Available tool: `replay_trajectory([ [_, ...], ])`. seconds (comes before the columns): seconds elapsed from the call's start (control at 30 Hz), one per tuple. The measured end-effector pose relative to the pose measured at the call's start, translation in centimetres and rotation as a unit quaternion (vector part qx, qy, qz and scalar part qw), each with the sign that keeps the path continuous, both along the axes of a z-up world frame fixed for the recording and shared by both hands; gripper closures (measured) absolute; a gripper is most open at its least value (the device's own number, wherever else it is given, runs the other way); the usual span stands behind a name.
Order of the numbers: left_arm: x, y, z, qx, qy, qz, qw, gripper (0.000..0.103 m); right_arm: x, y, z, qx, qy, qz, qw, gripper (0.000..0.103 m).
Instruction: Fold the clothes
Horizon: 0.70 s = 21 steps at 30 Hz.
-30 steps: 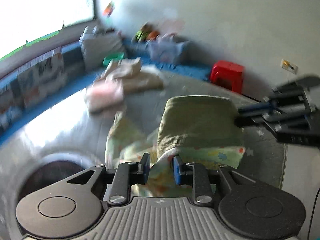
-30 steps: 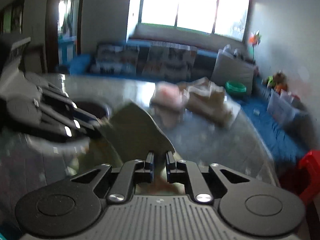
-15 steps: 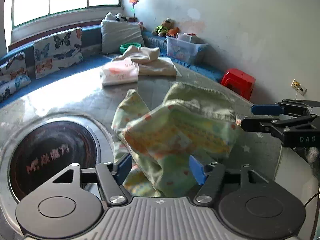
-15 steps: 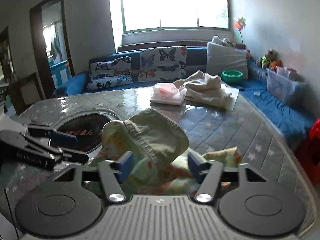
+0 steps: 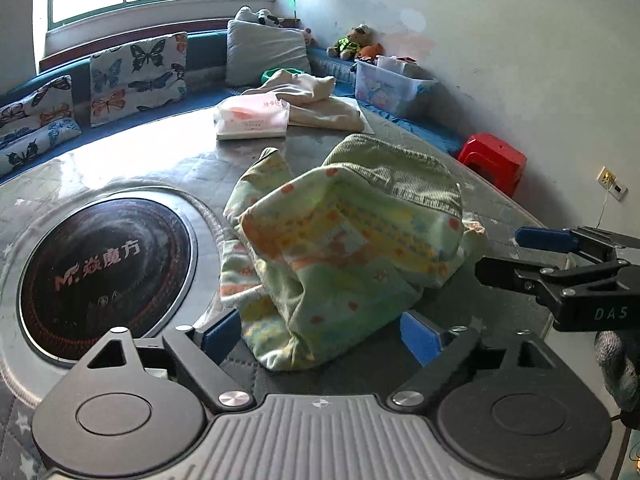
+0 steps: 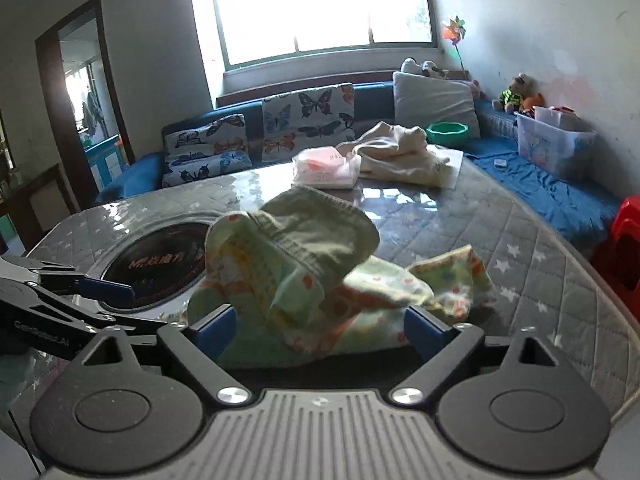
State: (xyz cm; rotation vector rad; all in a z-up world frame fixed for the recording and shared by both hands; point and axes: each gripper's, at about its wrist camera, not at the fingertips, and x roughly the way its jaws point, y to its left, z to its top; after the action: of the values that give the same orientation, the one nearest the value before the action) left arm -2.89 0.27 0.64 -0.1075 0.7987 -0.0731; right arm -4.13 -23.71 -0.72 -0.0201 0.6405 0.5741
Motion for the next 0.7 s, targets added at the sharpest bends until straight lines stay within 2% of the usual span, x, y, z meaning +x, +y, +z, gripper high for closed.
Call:
replay_trajectory([
  [0.3, -1.4, -0.7, -0.6, 0.004, 0.012, 0.007, 0.9999, 0.005, -1.0, -0.5, -0.9, 0.003, 0.007, -0.016, 1.0, 0.001],
  [0.7, -2.4, -1.2, -0.9, 0.014, 0.011, 0.014, 0.9997, 0.0, -1.7, -0.5, -1.9, 0.005, 0.023, -0.019, 1.0, 0.0],
])
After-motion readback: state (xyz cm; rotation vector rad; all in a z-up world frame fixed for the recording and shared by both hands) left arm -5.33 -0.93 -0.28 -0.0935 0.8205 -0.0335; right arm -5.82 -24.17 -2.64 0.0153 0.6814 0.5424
